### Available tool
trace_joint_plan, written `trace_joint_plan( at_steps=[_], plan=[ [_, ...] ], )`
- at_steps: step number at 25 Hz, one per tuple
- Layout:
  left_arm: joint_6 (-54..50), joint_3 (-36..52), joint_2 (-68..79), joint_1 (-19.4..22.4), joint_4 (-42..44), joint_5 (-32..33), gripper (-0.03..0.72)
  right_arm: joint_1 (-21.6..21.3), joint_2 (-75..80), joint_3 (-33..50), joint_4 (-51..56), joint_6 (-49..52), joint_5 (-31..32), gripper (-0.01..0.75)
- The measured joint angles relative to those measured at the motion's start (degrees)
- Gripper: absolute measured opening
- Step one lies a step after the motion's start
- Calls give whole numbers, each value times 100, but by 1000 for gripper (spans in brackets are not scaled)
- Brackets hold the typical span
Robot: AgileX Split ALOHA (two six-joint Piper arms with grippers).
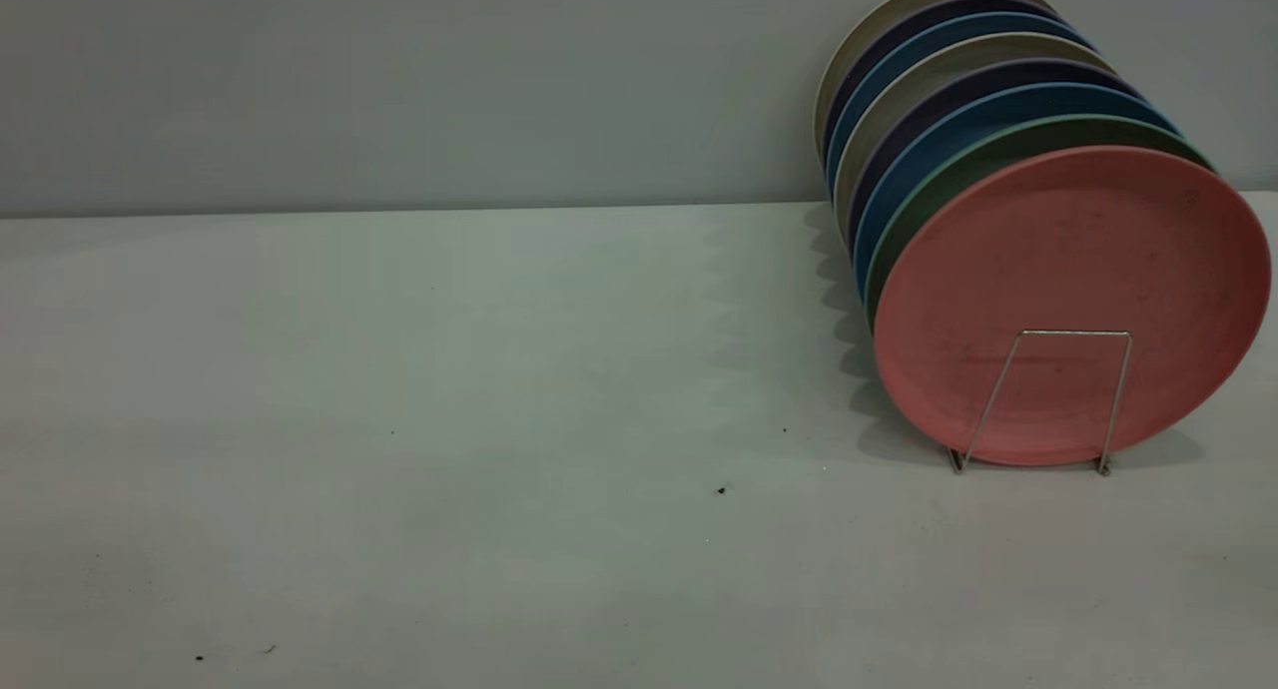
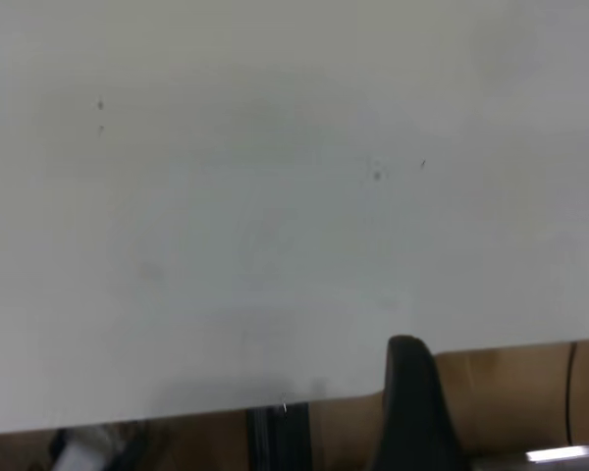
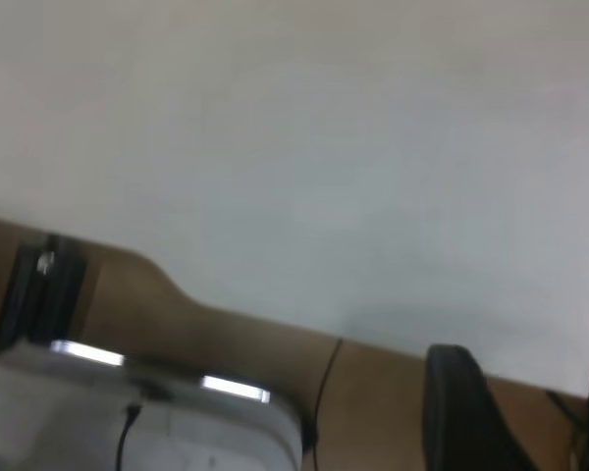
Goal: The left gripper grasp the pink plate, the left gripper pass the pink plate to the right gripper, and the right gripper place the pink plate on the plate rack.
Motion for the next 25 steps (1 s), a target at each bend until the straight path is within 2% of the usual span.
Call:
trace_joint_plan(
  at_steps=[4, 8, 25],
  plan=[
    [-6, 188, -695, 0, 6, 64, 518, 0, -1021, 514, -108, 0, -219, 332],
    [-71, 556, -1010, 0, 105, 75, 518, 0, -1669, 648, -432, 0, -192, 332],
    [-148, 817, -1036, -5, 435, 124, 518, 0, -2120, 690, -749, 322, -168, 332]
  ],
)
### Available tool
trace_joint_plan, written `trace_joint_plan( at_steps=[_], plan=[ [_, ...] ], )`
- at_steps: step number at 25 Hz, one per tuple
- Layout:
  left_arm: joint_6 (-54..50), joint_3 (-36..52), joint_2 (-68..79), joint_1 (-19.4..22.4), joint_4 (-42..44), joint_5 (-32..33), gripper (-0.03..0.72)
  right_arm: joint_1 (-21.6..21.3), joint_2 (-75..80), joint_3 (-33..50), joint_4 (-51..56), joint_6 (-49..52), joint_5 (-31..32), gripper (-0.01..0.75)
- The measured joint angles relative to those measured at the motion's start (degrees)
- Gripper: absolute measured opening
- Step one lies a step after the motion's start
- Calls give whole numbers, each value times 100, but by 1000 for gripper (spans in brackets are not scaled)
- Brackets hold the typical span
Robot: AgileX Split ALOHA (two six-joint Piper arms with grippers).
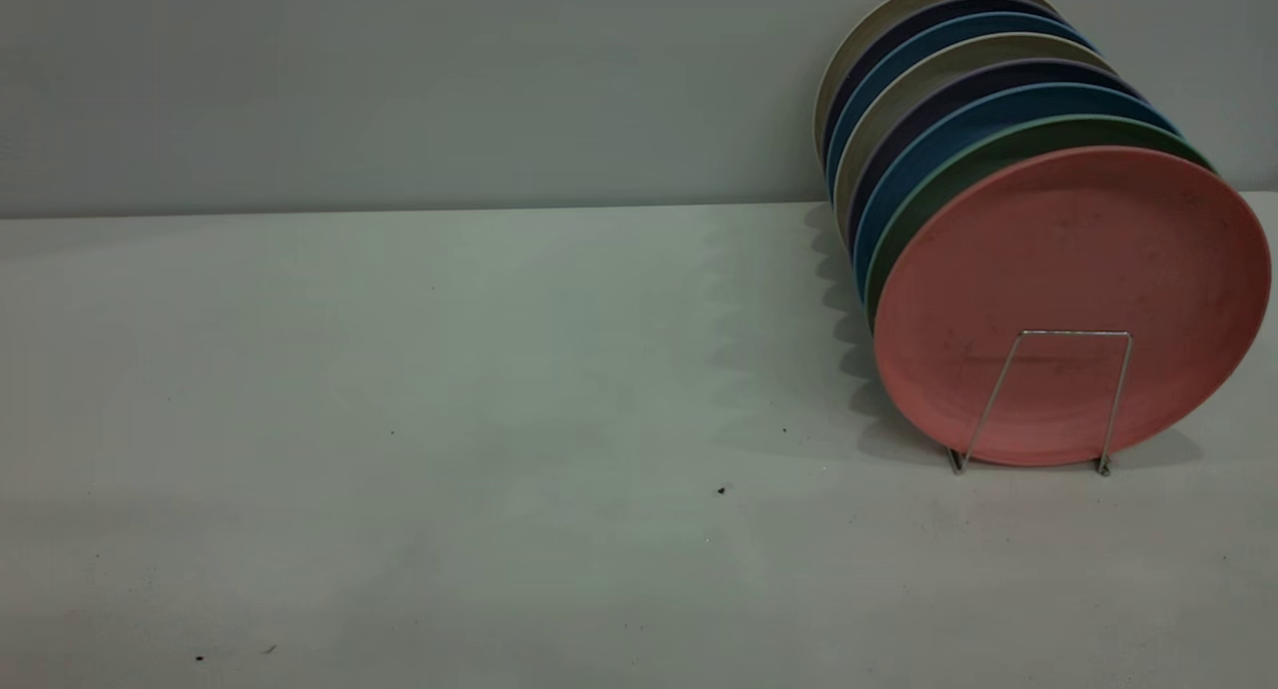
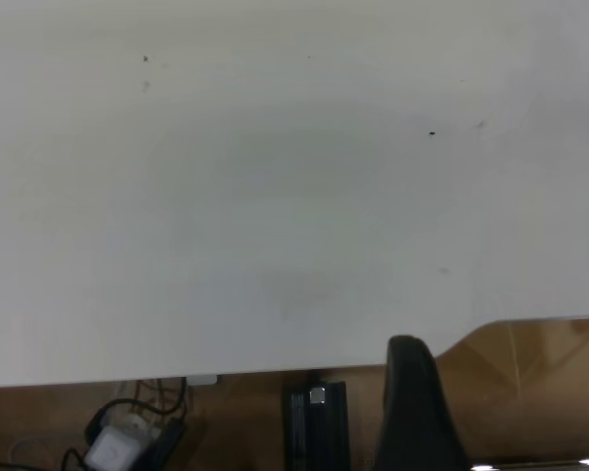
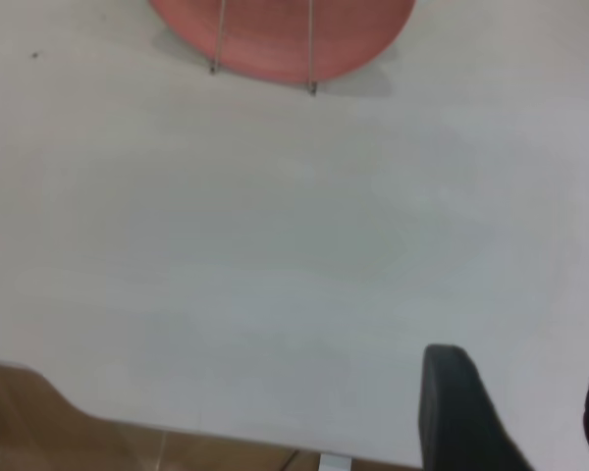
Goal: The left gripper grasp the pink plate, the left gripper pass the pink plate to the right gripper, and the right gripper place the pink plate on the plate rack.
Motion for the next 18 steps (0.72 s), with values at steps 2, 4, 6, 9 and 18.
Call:
trace_joint_plan(
  at_steps=[2, 4, 6, 9, 18],
  plan=[
    [0, 0, 0, -26, 32, 0, 518, 0, 0, 0, -4, 13, 0, 332],
    [0, 0, 0, -32, 44, 0, 518, 0, 0, 0, -24, 57, 3, 332],
    [0, 0, -6, -32, 48, 0, 518, 0, 0, 0, -30, 103, 3, 332],
    [0, 0, -53, -32, 48, 0, 518, 0, 0, 0, -30, 107, 3, 332],
    [0, 0, -53, -32, 48, 2, 518, 0, 0, 0, -30, 110, 7, 332]
  ],
)
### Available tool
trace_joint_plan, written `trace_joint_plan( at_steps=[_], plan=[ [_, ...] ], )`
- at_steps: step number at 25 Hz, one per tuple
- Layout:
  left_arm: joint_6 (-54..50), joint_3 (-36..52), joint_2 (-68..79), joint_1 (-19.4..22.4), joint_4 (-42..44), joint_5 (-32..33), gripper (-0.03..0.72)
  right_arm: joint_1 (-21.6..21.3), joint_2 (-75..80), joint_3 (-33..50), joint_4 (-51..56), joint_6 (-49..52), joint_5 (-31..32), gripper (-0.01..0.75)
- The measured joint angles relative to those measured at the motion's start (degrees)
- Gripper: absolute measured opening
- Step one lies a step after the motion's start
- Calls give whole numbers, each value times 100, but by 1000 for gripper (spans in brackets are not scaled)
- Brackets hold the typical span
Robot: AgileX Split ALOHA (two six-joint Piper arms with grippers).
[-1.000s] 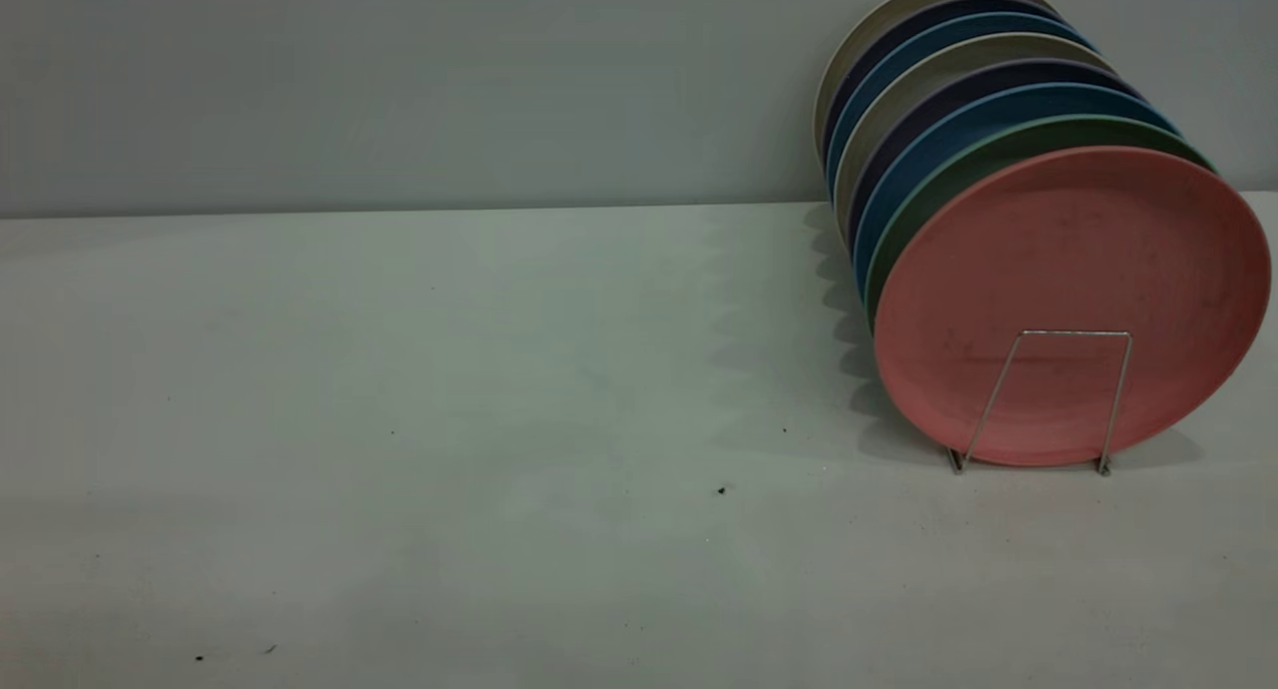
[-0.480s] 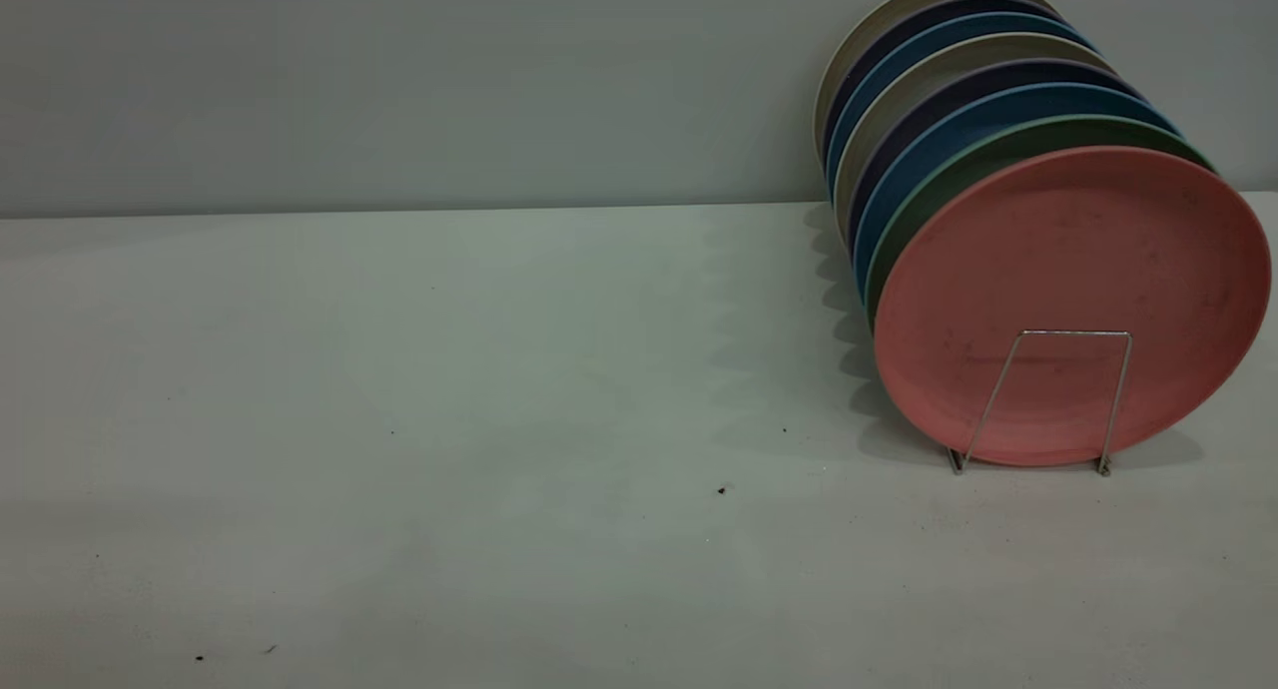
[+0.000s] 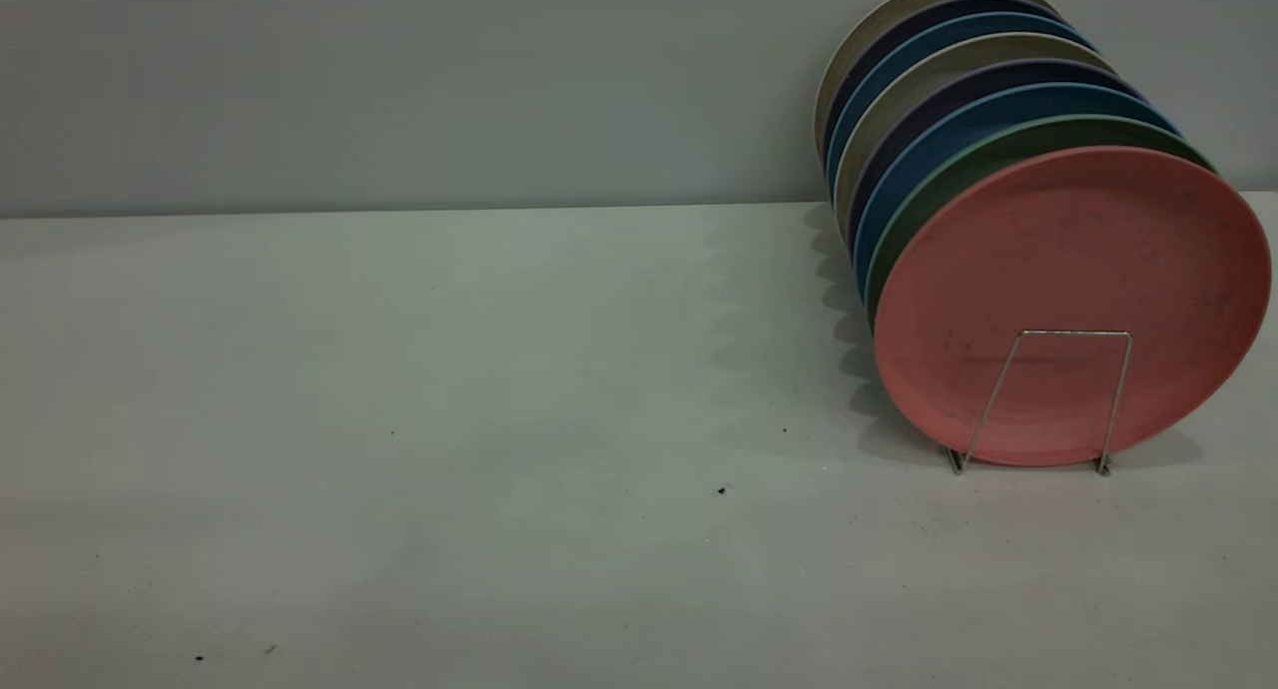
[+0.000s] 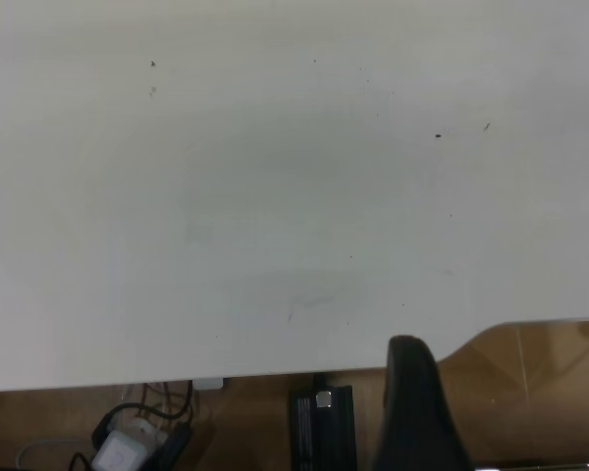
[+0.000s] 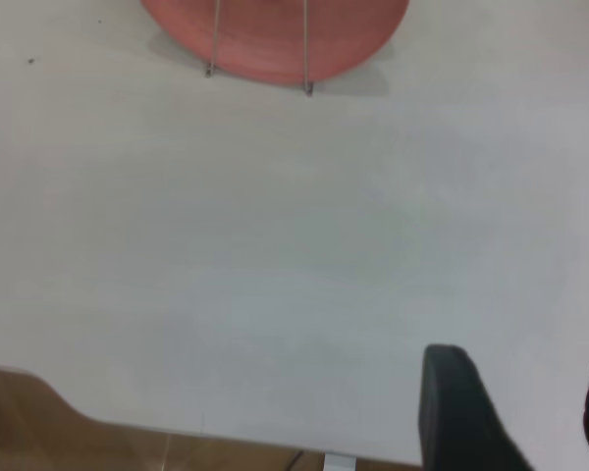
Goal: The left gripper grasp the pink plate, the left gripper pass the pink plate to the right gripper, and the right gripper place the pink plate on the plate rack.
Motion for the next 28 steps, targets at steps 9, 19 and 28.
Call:
trace_joint_plan(
  at_steps=[9, 19, 28],
  plan=[
    [10, 0, -742, -11, 0, 12, 518, -143, -555, 0, 6, 6, 3, 332],
    [10, 0, -1508, -11, 0, 99, 518, -150, -824, 0, 6, 6, 30, 332],
    [10, 0, -1513, -11, 8, 105, 518, -150, -824, 0, 6, 8, 30, 332]
  ],
)
